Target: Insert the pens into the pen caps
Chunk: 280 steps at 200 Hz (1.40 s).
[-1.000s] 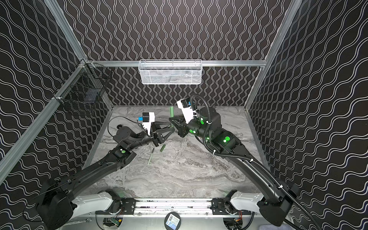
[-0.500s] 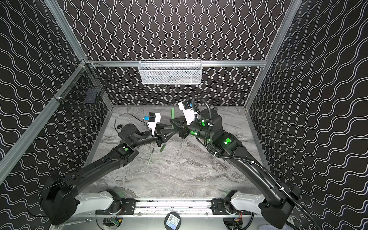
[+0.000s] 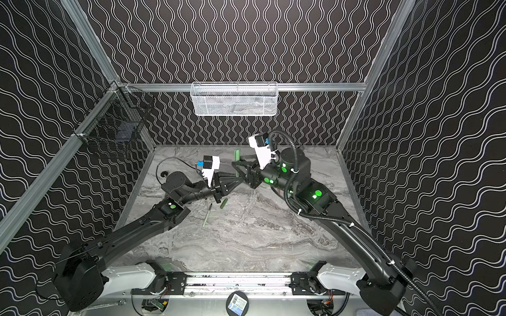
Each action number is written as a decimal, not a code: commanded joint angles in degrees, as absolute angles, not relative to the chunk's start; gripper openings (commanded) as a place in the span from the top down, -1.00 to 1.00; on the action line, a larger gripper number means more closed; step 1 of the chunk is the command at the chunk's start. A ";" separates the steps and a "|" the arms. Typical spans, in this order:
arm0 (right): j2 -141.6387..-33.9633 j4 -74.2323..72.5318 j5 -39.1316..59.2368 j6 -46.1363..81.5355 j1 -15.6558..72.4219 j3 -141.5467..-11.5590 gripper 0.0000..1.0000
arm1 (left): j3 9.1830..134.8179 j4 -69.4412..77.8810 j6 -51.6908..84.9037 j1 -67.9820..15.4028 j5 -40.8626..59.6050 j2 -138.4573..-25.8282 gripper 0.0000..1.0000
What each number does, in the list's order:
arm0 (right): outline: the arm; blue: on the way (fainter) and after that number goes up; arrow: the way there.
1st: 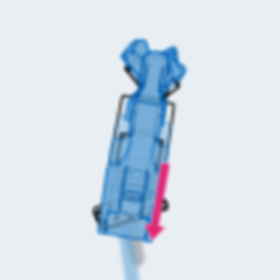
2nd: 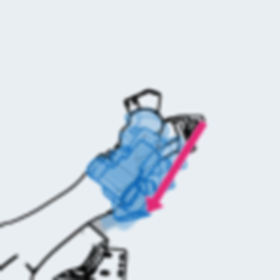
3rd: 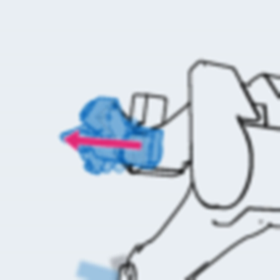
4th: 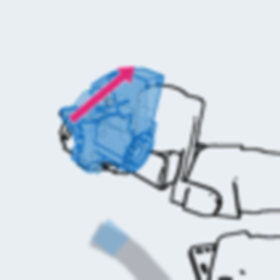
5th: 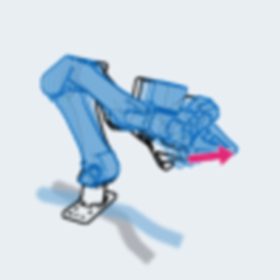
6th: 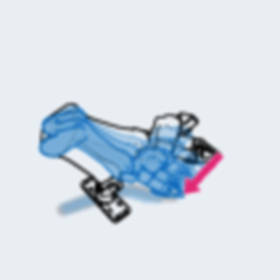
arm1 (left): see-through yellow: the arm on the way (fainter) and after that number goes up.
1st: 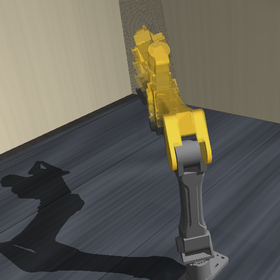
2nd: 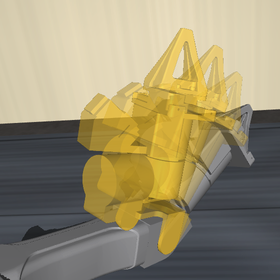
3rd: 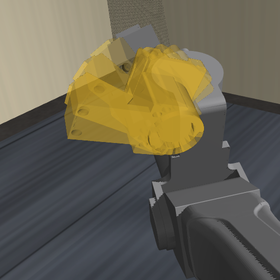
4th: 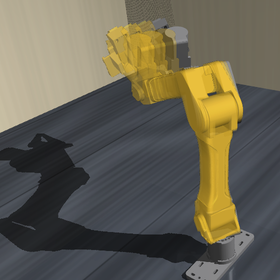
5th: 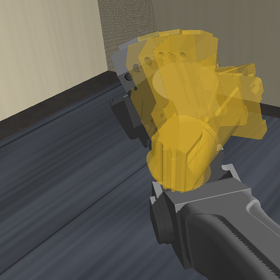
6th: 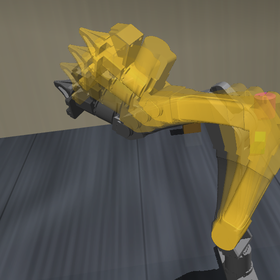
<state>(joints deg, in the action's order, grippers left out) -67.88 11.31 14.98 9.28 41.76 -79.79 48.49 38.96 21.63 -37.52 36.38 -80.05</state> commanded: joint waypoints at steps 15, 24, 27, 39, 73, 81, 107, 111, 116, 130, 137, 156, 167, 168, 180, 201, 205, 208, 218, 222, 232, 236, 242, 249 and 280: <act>-69.92 13.76 14.75 7.45 40.49 -84.53 0.29 | 49.01 41.49 21.35 -37.61 37.43 -80.76 1.00; -70.76 13.99 15.87 7.46 40.18 -85.39 0.36 | 49.21 41.47 21.29 -37.54 37.70 -80.77 1.00; -70.96 14.16 16.23 7.47 40.09 -85.69 0.39 | 49.26 41.48 21.30 -37.54 37.76 -80.77 1.00; -71.83 14.72 17.64 7.65 40.06 -86.44 0.48 | 49.22 41.48 21.28 -37.58 37.79 -80.69 1.00; -72.25 14.53 20.23 7.64 39.99 -85.61 0.83 | 49.61 41.87 21.05 -37.53 38.23 -80.73 1.00; -72.08 14.26 21.04 7.78 39.99 -85.07 0.91 | 49.74 42.34 21.09 -37.60 38.36 -80.86 1.00; -71.52 14.09 22.00 8.03 40.06 -83.27 1.00 | 50.40 45.19 22.39 -37.54 35.59 -81.05 1.00; -71.27 13.80 22.14 8.15 40.06 -82.55 1.00 | 50.63 46.20 23.03 -37.52 34.98 -81.12 1.00; -70.97 13.32 22.58 8.37 40.01 -81.57 1.00 | 51.07 47.20 23.47 -37.45 34.39 -81.20 1.00; -69.86 11.44 22.51 8.86 40.06 -78.41 1.00 | 53.28 48.44 23.65 -37.44 31.81 -81.77 1.00; -69.33 10.75 22.82 9.12 39.99 -76.82 1.00 | 54.20 49.95 23.63 -37.47 30.33 -82.17 1.00; -68.15 8.64 22.58 9.92 40.01 -72.95 1.00 | 57.55 54.26 25.57 -36.02 27.91 -83.45 1.00; -67.90 8.40 22.02 9.89 40.00 -71.50 1.00 | 59.63 56.60 27.12 -35.12 27.60 -84.22 1.00; -67.88 8.42 21.99 9.87 39.99 -71.39 1.00 | 59.88 56.69 27.27 -35.05 27.60 -84.34 1.00; -67.77 8.15 22.38 10.08 39.99 -70.05 1.00 | 62.65 56.85 27.27 -34.74 27.51 -84.81 1.00; -67.41 7.10 22.76 11.03 40.03 -67.53 1.00 | 65.86 57.17 26.19 -34.49 26.58 -85.08 1.00; -67.40 6.90 22.75 11.19 39.99 -67.13 1.00 | 66.50 56.86 25.94 -34.54 26.51 -85.06 1.00; -67.41 6.63 22.88 11.36 39.99 -66.83 1.00 | 66.96 56.78 25.79 -34.45 26.46 -85.08 1.00; -67.63 5.79 23.24 12.13 40.01 -65.90 1.00 | 68.16 56.48 25.56 -34.38 26.41 -85.40 1.00; -67.80 5.76 23.33 12.28 39.99 -65.79 1.00 | 68.51 56.81 25.78 -34.42 26.44 -85.63 1.00; -68.26 5.95 23.73 12.28 40.01 -65.63 1.00 | 69.29 57.28 26.45 -34.43 26.71 -85.95 1.00; -68.44 6.05 23.66 12.30 39.99 -65.55 1.00 | 69.45 57.28 26.47 -34.45 26.56 -85.96 1.00; -68.63 6.02 23.57 12.37 39.99 -65.34 1.00 | 69.58 57.30 26.43 -34.44 26.37 -85.87 1.00; -68.71 5.91 23.49 12.40 40.01 -65.01 1.00 | 69.84 56.99 26.20 -34.37 26.53 -85.70 1.00; -68.82 6.30 23.33 12.33 40.08 -65.01 1.00 | 71.32 53.65 24.74 -34.42 28.48 -85.19 1.00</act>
